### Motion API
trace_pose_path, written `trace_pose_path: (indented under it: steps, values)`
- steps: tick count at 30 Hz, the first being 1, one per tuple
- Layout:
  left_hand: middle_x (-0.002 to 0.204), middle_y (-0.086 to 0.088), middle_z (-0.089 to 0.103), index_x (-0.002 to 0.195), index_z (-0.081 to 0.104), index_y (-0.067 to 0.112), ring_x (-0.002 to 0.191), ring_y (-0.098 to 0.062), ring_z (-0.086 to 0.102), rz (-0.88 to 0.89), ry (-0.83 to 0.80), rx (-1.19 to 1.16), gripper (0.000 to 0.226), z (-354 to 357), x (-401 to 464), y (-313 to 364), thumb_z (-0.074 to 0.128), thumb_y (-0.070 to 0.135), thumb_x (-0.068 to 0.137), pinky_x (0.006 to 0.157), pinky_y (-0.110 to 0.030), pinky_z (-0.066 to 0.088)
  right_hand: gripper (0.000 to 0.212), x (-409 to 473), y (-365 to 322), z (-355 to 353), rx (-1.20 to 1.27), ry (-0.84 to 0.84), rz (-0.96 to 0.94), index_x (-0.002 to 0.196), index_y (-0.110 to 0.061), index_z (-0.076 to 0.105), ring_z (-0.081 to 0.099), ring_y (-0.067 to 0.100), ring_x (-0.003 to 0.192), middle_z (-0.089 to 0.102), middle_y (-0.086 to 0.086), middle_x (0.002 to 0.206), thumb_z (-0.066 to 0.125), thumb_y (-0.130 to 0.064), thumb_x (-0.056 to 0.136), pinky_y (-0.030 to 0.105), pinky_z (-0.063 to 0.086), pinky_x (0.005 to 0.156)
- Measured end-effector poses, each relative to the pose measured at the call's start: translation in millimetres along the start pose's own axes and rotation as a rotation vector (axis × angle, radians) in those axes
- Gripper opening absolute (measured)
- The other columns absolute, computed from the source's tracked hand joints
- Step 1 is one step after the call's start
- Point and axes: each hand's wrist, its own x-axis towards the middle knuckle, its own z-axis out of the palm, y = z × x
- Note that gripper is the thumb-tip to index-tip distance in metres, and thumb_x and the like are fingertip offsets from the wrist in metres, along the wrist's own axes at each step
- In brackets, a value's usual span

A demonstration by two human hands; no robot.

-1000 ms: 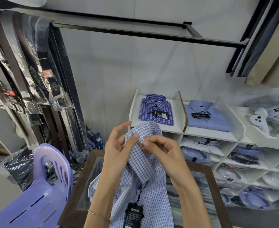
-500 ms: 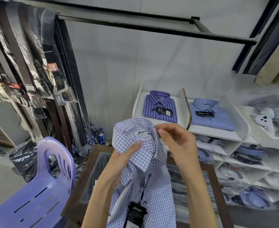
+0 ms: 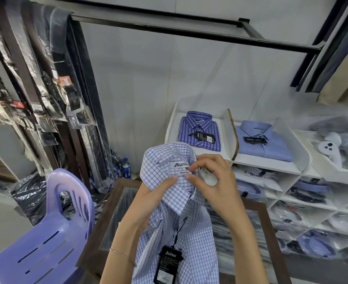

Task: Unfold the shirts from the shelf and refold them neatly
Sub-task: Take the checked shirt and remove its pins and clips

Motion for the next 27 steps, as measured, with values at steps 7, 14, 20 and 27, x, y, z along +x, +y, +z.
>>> trace_pose_path:
  steps: [7,14,20,27]
  values:
    - [0.108,0.005,0.070,0.113,0.060,0.025,0.100,-0.013,0.067,-0.012,0.100,-0.009,0.030,0,5,-1,0.067,0.016,0.086,0.090,-0.033,0.052,0.034,2,9,-4,0.117,0.139,-0.058,0.065,-0.027,0.058,0.056,0.012,0.105,0.062,-0.008,0.098,0.063,0.002,0.082,0.029,0.041,0.091]
    - [0.117,-0.003,0.067,0.124,0.056,0.018,0.104,-0.020,0.065,0.002,0.255,-0.129,0.040,-20,10,5,0.066,0.014,0.086,0.097,-0.043,0.049,0.029,2,21,-23,0.257,0.142,0.049,0.075,-0.025,0.062,0.062,0.007,0.098,0.068,-0.007,0.098,0.062,0.002,0.086,0.020,0.047,0.084]
    - [0.113,-0.005,0.070,0.124,0.059,0.014,0.099,-0.019,0.069,-0.013,0.237,-0.175,0.038,-16,9,0,0.066,0.017,0.087,0.085,-0.035,0.055,0.007,-4,30,7,0.246,-0.151,0.215,0.083,-0.017,0.066,0.066,0.011,0.078,0.071,-0.002,0.081,0.071,-0.012,0.084,0.021,0.052,0.070]
    - [0.120,-0.007,0.068,0.131,0.054,0.010,0.105,-0.020,0.067,-0.013,0.240,-0.238,0.042,-20,10,-8,0.061,0.022,0.091,0.091,-0.037,0.055,0.017,-21,48,33,0.149,-0.387,0.371,0.077,-0.016,0.075,0.067,0.012,0.068,0.072,0.002,0.070,0.081,-0.032,0.073,0.023,0.054,0.070]
